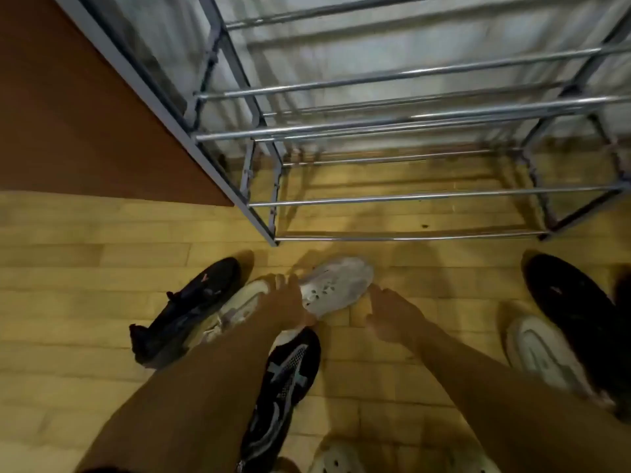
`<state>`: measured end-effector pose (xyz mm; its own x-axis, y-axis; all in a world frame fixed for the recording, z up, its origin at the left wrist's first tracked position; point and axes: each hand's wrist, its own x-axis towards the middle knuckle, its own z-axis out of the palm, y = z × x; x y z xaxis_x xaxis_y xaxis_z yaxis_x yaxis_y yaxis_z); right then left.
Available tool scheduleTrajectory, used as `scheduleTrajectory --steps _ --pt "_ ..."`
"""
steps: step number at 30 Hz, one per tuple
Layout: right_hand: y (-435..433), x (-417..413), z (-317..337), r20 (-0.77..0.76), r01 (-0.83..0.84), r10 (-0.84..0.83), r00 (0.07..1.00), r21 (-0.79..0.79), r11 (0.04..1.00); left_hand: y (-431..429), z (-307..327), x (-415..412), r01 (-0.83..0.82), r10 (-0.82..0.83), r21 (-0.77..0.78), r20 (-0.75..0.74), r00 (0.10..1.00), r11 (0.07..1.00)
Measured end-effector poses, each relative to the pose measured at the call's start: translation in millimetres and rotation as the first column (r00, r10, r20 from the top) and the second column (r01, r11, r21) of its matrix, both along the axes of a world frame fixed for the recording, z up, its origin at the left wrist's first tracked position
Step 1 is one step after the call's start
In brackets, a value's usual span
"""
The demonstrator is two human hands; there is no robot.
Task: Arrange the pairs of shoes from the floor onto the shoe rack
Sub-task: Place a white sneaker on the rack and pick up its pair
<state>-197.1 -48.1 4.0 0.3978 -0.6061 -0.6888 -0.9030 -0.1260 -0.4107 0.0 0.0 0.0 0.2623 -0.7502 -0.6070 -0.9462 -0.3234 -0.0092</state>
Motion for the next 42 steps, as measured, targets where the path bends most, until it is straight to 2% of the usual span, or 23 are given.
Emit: scheduleTrajectory --steps 2,5,8,10,13,15,17,19,22,25,26,30,32,36,38,42 --pt "1.5 -10.6 -6.1 -0.022 0.013 -0.014 1.000 -0.007 1.000 5.5 -12.6 -6.0 0.047 -0.025 -0.178 0.126 0.992 0.983" --pt "3.9 -29.3 -7.5 -0.043 0.042 -0.043 0.998 -0.040 0.998 18.3 -27.0 -14.1 -0.090 0.097 -0.078 0.080 0.992 0.993" --pt "15.0 -44.6 -4.1 -0.056 0.038 -0.037 0.998 0.023 0.999 18.8 -24.6 -19.6 -0.044 0.051 -0.049 0.153 0.987 0.998" --pt "21.9 -51.6 -6.7 -0.068 0.021 -0.017 0.998 0.063 0.998 17.7 -19.7 -23.3 -0.048 0.054 -0.049 0.136 0.989 0.998" --pt "31.3 -55.2 0.7 -0.038 0.119 -0.115 0.993 0.119 0.986 22.1 -4.1 -35.3 -0.107 0.116 -0.099 0.088 0.989 0.989" --pt "38.5 -55.0 12.3 -0.020 0.148 -0.146 0.989 0.145 0.978 30.2 12.1 -48.6 -0.082 0.091 -0.146 0.060 0.994 0.986" --pt "42.1 -52.9 29.2 0.063 0.207 -0.218 0.974 0.143 0.968 35.0 31.7 -61.6 -0.077 0.074 -0.214 -0.021 0.997 0.974" --pt "43.0 -51.0 52.4 0.169 0.371 -0.409 0.897 0.218 0.903 35.6 58.1 -77.1 -0.145 0.116 -0.270 -0.120 0.986 0.952" --pt "41.5 -51.8 95.3 0.268 0.544 -0.635 0.724 0.344 0.766 31.2 103.2 -106.1 -0.266 0.171 -0.341 -0.283 0.944 0.902" --pt "30.4 -58.9 146.6 0.386 0.677 -0.784 0.485 0.402 0.617 17.2 154.4 -132.0 -0.376 0.187 -0.335 -0.479 0.858 0.864" --pt "24.7 -64.9 165.5 0.417 0.695 -0.790 0.449 0.393 0.602 11.7 172.3 -137.3 -0.393 0.178 -0.317 -0.537 0.824 0.863" --pt "13.3 -102.2 241.4 0.511 0.645 -0.701 0.497 0.322 0.693 10.6 246.4 -145.5 -0.446 0.083 -0.271 -0.773 0.629 0.853" --pt "14.1 -122.6 272.3 0.579 0.645 -0.671 0.464 0.299 0.704 17.2 279.2 -148.8 -0.440 -0.002 -0.309 -0.820 0.572 0.843" --pt "26.2 -158.9 311.8 0.705 0.619 -0.604 0.371 0.297 0.727 31.6 325.2 -162.1 -0.448 -0.062 -0.286 -0.890 0.451 0.847" --pt "33.7 -177.9 321.0 0.748 0.599 -0.570 0.339 0.295 0.744 37.9 337.0 -174.9 -0.407 -0.105 -0.325 -0.873 0.476 0.854" --pt "50.9 -217.4 328.3 0.796 0.598 -0.511 0.325 0.246 0.763 43.7 350.9 -215.1 -0.259 -0.139 -0.364 -0.778 0.613 0.895"
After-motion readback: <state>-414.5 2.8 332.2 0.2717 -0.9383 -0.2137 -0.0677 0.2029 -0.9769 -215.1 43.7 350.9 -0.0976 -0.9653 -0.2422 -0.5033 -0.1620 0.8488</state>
